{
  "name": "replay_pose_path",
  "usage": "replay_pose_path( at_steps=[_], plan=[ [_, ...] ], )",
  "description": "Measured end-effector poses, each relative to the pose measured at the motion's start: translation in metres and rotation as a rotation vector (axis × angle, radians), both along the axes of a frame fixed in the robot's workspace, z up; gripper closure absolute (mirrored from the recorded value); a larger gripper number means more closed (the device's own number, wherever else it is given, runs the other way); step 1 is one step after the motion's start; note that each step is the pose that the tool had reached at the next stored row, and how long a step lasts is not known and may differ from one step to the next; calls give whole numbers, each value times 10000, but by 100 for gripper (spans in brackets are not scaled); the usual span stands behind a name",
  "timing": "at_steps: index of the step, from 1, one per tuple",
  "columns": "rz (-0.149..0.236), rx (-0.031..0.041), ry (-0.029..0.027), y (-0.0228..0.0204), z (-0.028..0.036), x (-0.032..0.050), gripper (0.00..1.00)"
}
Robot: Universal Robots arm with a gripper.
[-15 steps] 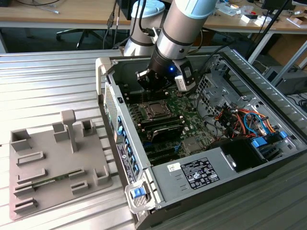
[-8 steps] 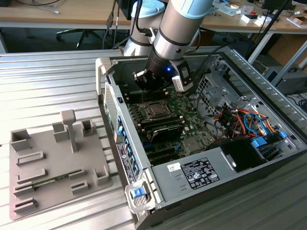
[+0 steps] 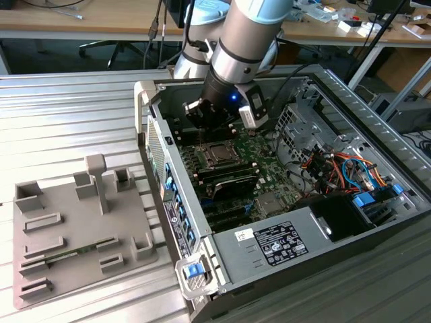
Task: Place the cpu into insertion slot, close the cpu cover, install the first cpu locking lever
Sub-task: 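Install the first cpu locking lever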
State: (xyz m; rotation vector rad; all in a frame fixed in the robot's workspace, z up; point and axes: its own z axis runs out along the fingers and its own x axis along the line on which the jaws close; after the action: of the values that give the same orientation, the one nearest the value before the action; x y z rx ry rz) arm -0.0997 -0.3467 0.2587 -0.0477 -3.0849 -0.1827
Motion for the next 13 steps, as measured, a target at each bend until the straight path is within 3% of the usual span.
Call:
replay_pose_path(
  at_steps=[3, 4, 9, 13],
  plan=[
    [166, -374, 1, 6, 0, -3, 89],
    [196, -468, 1, 9, 0, -5, 89],
    [210, -489, 0, 27, 0, -88, 89],
    [210, -488, 1, 103, -2, -135, 89]
  ],
)
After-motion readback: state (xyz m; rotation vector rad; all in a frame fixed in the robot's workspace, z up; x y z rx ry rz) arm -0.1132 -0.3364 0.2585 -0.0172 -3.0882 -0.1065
